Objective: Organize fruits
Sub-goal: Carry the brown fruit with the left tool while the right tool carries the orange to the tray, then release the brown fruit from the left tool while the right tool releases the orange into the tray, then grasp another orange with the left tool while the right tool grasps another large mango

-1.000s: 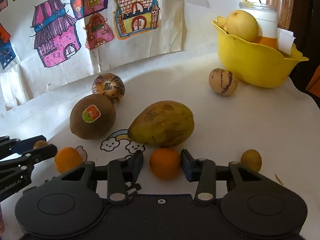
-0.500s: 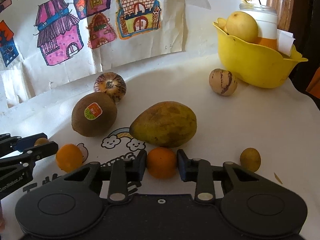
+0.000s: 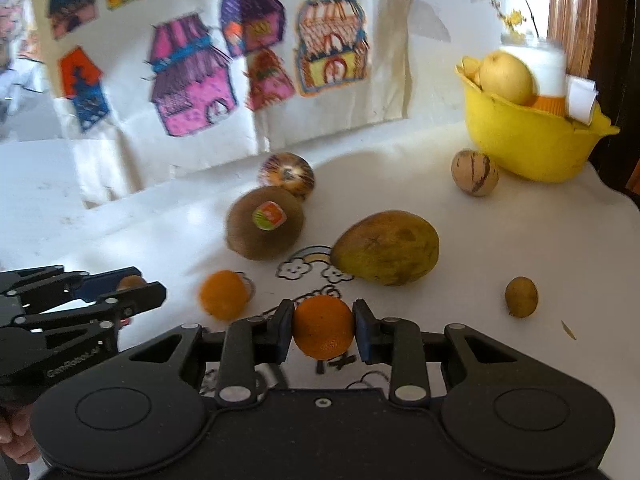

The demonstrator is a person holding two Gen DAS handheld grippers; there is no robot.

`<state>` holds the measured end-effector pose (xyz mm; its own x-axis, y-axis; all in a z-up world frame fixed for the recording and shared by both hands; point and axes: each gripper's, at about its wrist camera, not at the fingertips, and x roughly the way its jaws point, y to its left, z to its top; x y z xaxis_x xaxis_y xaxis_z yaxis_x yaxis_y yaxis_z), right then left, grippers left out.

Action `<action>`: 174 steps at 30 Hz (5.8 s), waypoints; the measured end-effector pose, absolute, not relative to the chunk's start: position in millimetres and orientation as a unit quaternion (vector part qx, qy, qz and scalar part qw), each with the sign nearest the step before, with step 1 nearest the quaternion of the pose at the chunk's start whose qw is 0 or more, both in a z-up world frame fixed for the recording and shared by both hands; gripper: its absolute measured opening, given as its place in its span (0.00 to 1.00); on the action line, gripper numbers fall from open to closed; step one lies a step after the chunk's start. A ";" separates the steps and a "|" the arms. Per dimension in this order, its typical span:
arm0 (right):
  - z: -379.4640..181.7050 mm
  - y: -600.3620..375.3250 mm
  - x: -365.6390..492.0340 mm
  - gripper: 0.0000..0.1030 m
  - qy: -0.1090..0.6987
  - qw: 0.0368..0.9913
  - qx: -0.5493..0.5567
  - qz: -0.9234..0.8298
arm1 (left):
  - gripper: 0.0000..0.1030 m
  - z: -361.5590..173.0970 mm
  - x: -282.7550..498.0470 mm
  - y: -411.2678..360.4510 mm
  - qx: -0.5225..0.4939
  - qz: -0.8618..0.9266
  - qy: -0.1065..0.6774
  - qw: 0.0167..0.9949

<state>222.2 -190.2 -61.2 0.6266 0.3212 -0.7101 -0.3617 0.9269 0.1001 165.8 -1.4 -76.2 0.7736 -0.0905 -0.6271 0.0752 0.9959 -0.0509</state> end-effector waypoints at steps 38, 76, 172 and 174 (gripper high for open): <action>6.3 -295.2 28.5 0.32 0.326 0.938 0.009 0.121 | 0.27 -16.3 49.2 -89.7 0.009 -0.134 0.299 0.945; -75.7 -332.3 103.4 0.32 0.397 0.912 0.010 0.105 | 0.27 -69.1 122.2 -156.4 0.016 -0.174 0.379 0.909; -64.7 -227.2 225.1 0.99 0.381 0.904 -0.056 0.187 | 0.63 -92.8 217.9 -38.0 -0.046 -0.076 0.367 0.926; -68.4 -223.6 230.4 0.99 0.384 0.902 -0.060 0.189 | 0.54 -94.7 219.5 -39.2 -0.040 -0.080 0.364 0.927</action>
<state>230.4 -223.6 -68.4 0.6335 0.2939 -0.7157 -0.3865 0.9216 0.0363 219.5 -39.2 -94.7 0.7224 -0.1785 -0.6681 0.1197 0.9838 -0.1335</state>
